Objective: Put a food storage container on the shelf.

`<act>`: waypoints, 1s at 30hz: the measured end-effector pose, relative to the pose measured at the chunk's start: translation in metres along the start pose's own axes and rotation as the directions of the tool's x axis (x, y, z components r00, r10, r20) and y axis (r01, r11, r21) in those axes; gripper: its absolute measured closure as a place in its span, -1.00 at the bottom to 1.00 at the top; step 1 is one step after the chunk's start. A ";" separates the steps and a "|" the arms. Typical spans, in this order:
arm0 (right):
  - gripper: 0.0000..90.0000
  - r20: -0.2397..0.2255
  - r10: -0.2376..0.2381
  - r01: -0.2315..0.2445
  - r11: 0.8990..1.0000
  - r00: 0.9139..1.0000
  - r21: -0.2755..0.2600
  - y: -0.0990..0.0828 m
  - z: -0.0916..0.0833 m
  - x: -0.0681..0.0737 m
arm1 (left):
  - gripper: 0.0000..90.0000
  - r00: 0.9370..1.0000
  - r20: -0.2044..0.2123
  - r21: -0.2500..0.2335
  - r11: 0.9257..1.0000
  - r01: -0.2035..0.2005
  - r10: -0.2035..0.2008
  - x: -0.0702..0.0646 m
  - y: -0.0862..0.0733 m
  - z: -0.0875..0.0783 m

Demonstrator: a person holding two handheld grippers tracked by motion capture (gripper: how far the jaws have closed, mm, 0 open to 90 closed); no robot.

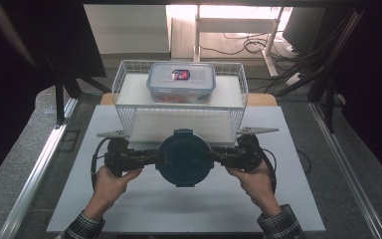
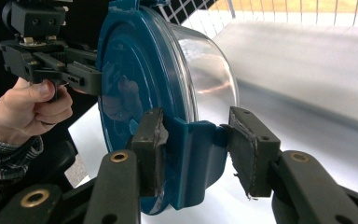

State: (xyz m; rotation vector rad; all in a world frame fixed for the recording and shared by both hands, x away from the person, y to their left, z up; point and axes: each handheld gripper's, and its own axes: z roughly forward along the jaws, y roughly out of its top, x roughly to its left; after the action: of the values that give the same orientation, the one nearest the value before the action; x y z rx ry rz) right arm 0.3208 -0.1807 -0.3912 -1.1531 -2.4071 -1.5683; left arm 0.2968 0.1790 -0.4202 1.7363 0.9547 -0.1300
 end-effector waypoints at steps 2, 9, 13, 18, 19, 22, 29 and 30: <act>0.26 0.001 -0.006 0.006 1.000 1.000 -0.009 0.007 -0.003 0.000 | 0.29 1.000 0.000 -0.003 1.000 -0.008 0.008 -0.001 0.005 0.000; 0.27 0.014 -0.033 0.034 0.999 0.999 -0.032 0.034 -0.013 0.002 | 0.29 1.000 0.002 -0.031 0.999 -0.023 0.023 -0.005 0.030 -0.004; 0.27 0.013 -0.043 0.044 0.998 0.999 -0.054 0.052 -0.018 0.004 | 0.29 1.000 -0.003 -0.047 0.998 -0.031 0.031 -0.009 0.046 -0.010; 0.27 0.025 -0.072 0.073 0.994 0.997 -0.077 0.073 -0.021 0.009 | 0.29 1.000 -0.001 -0.071 0.997 -0.024 0.024 -0.010 0.064 -0.017; 0.44 0.028 -0.081 0.083 0.993 0.996 -0.084 0.077 -0.022 0.011 | 0.30 0.999 0.006 -0.081 0.996 -0.035 0.036 -0.012 0.067 -0.018; 0.58 0.119 -0.149 0.156 0.986 0.982 -0.050 0.087 -0.017 0.025 | 0.30 0.997 -0.054 -0.054 0.997 -0.059 0.057 -0.018 0.078 -0.016; 0.61 0.075 -0.047 0.049 0.998 0.996 -0.031 0.075 0.009 -0.005 | 0.30 0.990 0.058 -0.049 0.991 0.128 -0.125 0.031 0.042 0.009; 0.61 0.070 -0.035 0.037 0.999 0.997 -0.027 0.073 0.013 -0.009 | 0.30 0.988 0.064 -0.045 0.988 0.145 -0.142 0.035 0.040 0.012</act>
State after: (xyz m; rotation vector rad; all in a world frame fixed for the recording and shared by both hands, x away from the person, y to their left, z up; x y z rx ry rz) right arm 0.3756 -0.1604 -0.3447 -1.1953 -2.4706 -1.6031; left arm 0.3505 0.1849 -0.4133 1.6089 1.0293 -0.2494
